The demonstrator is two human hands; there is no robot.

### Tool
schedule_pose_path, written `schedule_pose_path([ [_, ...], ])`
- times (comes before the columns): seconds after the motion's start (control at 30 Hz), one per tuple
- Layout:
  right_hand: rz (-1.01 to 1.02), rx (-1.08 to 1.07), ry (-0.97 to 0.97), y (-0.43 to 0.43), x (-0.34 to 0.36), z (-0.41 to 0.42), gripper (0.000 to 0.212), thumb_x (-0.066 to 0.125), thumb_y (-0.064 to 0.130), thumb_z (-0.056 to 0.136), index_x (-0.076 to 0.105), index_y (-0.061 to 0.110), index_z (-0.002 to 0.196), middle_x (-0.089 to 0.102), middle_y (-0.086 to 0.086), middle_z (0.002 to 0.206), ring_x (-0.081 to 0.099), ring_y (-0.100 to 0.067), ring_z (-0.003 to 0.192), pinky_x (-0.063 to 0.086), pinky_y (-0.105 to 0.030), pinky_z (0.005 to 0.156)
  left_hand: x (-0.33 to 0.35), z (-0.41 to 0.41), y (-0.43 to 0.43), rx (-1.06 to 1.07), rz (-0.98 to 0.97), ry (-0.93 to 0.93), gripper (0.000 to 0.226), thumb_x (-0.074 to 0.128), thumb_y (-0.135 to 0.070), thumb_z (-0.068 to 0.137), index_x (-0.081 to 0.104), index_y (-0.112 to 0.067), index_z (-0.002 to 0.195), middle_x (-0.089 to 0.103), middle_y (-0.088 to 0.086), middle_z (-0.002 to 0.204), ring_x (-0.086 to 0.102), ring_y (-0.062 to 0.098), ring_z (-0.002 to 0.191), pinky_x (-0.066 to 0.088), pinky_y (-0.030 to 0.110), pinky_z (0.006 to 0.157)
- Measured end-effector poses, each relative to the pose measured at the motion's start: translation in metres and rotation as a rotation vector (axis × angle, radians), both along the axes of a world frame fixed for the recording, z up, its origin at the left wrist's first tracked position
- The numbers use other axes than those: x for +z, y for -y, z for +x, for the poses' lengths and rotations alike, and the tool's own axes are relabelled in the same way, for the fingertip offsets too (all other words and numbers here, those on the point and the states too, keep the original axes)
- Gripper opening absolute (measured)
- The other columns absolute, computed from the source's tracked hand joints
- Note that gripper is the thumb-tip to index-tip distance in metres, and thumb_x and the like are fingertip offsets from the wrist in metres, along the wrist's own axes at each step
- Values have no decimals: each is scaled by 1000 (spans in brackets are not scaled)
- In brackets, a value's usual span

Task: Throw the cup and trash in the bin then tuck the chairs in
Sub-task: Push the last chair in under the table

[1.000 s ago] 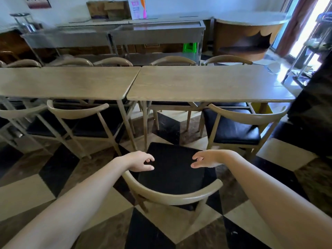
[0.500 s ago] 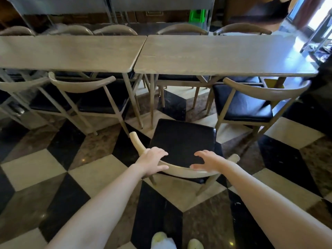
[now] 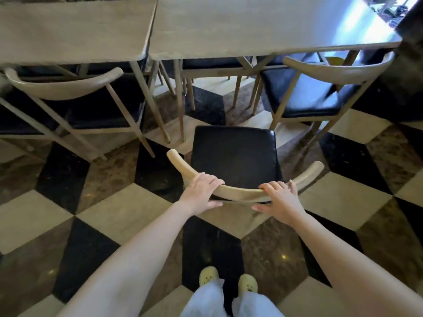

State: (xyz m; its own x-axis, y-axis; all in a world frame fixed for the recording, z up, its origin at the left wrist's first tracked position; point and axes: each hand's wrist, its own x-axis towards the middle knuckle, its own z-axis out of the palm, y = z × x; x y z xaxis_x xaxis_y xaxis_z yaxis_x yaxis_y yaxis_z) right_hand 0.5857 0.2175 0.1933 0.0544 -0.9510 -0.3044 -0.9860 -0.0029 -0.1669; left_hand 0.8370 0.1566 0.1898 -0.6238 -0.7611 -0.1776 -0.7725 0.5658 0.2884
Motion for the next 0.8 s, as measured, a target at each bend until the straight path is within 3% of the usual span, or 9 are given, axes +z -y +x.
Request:
schedule_pose_path([
  [0.17,-110,3,47,-1,-9,-5,43,59,53,84,53,33,121,56,10,122,44,-18,124,13,-49,116,-3,1,24,-18,-20,26,42,62,-48,85,57,-24,120,64,-5,113,57,14,106,43,35,103],
  [0.37,-85,8,79,5,-9,-22,40,65,48,82,56,31,118,59,10,120,46,-15,119,20,-37,111,-7,8,33,-80,-68,110,40,60,-48,86,56,-22,116,62,-3,109,56,15,101,39,35,102],
  [0.8,-55,59,-6,62,-1,-1,44,58,51,85,55,25,121,62,7,118,49,-16,114,30,-31,105,3,27,101,-92,2,92,34,64,-42,86,56,-20,109,60,-2,109,51,13,97,40,31,95],
])
